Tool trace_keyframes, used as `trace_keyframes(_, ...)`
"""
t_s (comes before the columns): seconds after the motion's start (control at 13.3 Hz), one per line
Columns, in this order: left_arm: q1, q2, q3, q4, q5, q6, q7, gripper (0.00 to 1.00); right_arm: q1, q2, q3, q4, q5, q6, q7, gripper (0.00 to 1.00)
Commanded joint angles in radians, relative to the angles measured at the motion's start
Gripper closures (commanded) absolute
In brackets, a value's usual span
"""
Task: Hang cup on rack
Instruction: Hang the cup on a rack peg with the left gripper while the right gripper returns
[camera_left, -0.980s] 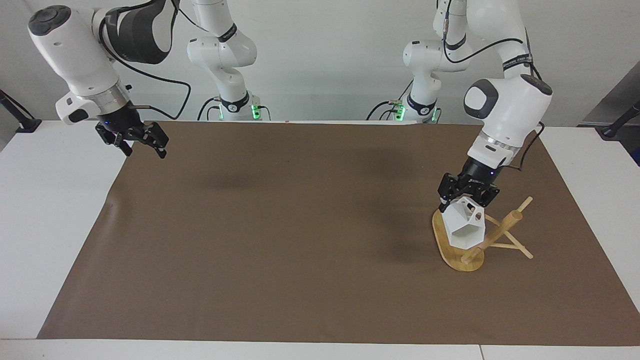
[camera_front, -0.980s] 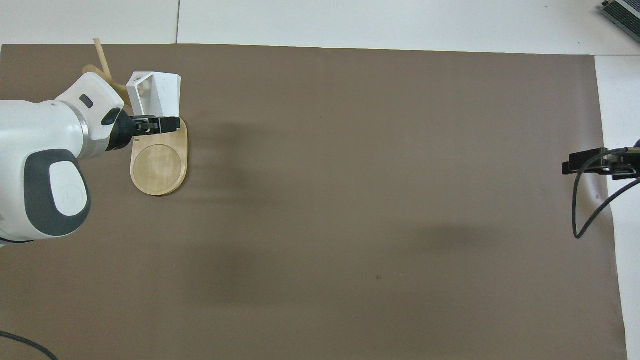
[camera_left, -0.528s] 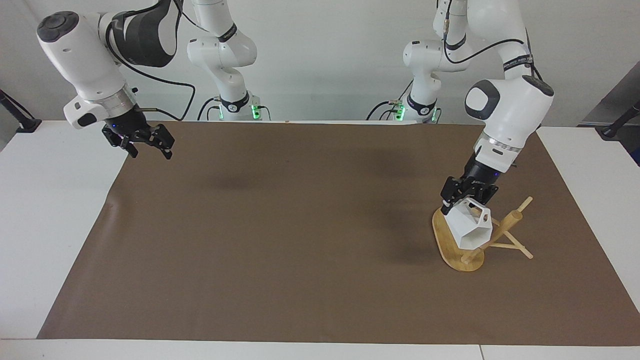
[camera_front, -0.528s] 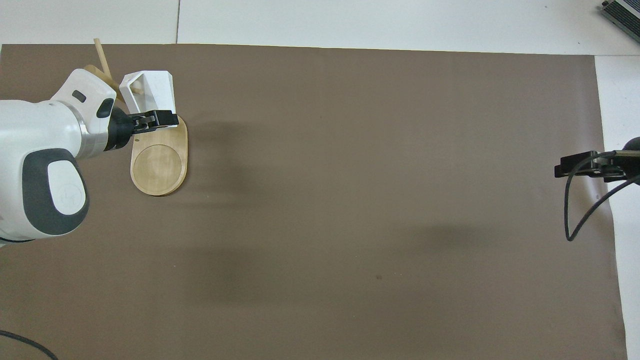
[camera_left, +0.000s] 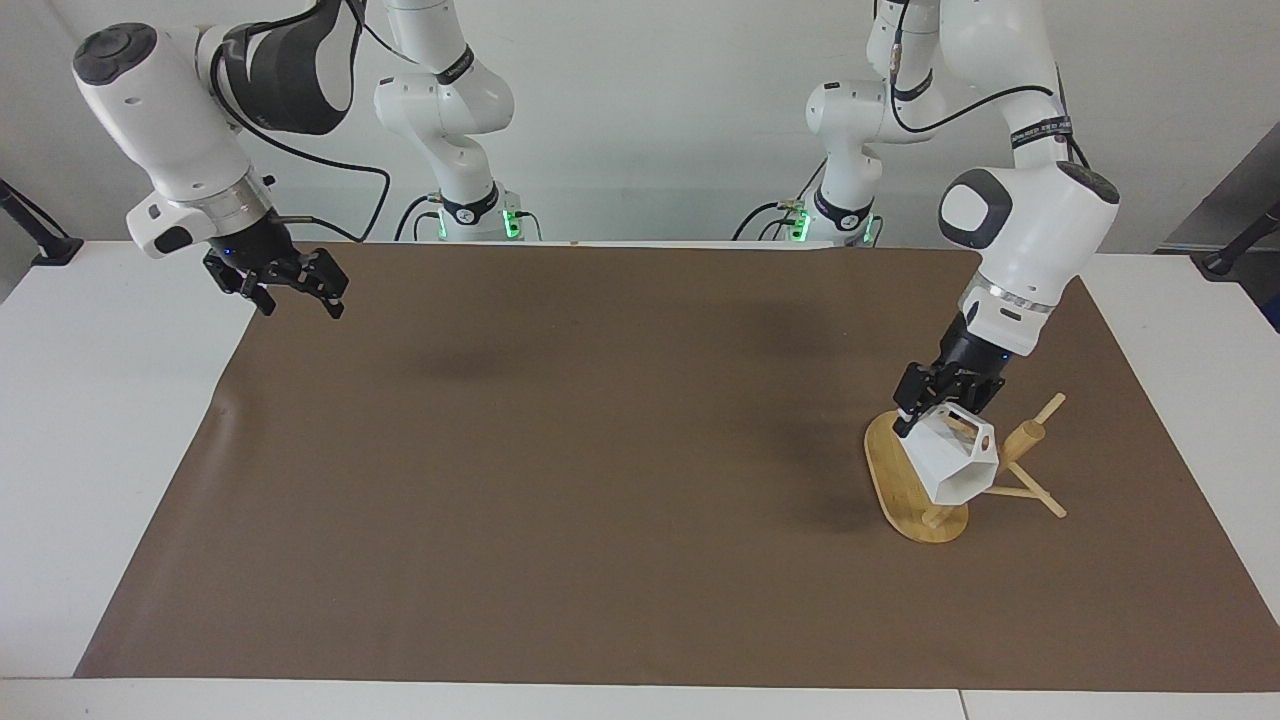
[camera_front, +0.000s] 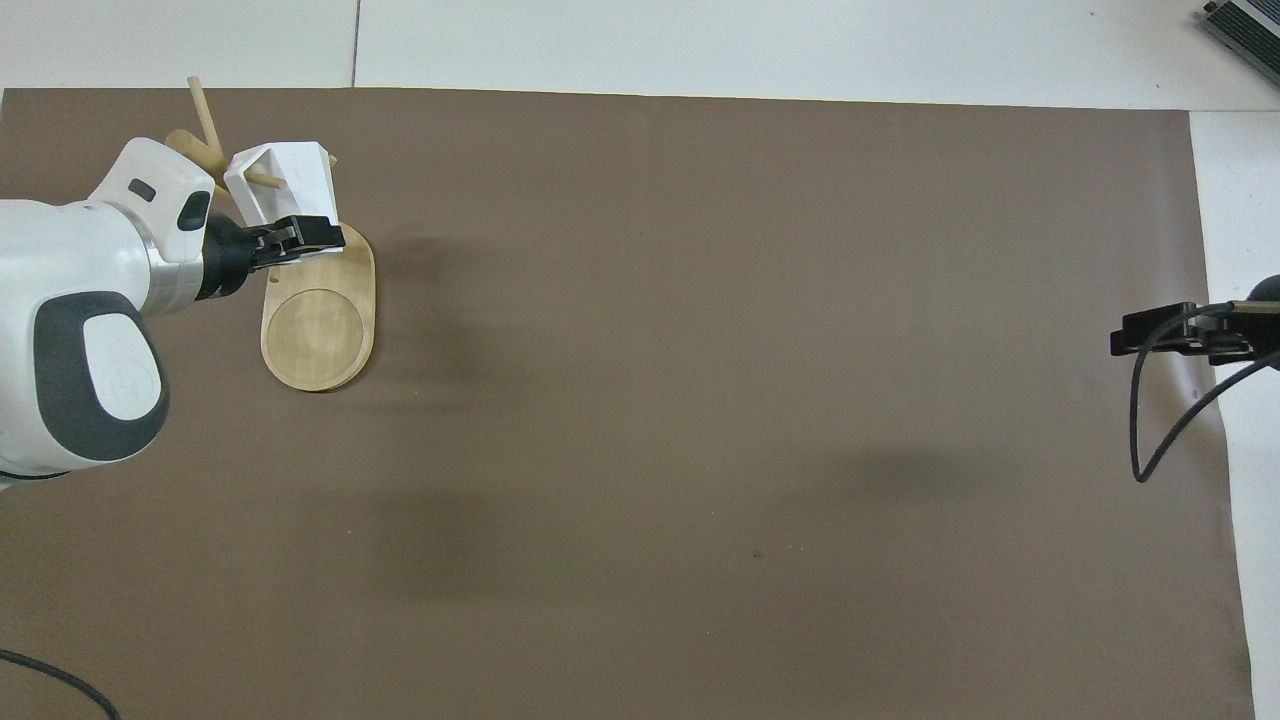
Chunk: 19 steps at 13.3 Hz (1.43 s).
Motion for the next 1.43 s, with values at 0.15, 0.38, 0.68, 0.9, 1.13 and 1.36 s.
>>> trace_keyframes(0.15, 0.005, 0.029, -0.003, 0.016, -0.010, 0.016, -0.004, 1.00, -0.005, -0.016, 0.007, -0.006, -0.019, 0.007, -0.017, 0.00)
trace_keyframes(0.38, 0.011, 0.028, -0.003, 0.019, -0.004, 0.004, 0.004, 1.00, 0.001, -0.018, 0.007, -0.004, -0.019, 0.007, -0.018, 0.00)
trace_keyframes(0.68, 0.009, 0.026, -0.003, 0.022, -0.003, -0.004, 0.006, 0.62, 0.000, -0.018, 0.007, -0.004, -0.019, 0.007, -0.018, 0.00)
trace_keyframes(0.9, 0.009, 0.028, -0.003, 0.036, -0.003, -0.007, 0.033, 0.00, 0.000, -0.018, 0.007, -0.004, -0.019, 0.007, -0.018, 0.00)
trace_keyframes(1.13, 0.011, 0.028, -0.003, 0.075, 0.005, -0.059, 0.053, 0.00, 0.000, -0.018, 0.007, -0.004, -0.019, 0.007, -0.018, 0.00)
trace_keyframes(1.36, 0.011, 0.015, 0.006, 0.163, 0.046, -0.213, 0.052, 0.00, 0.001, -0.018, 0.008, -0.004, -0.007, 0.007, -0.020, 0.00)
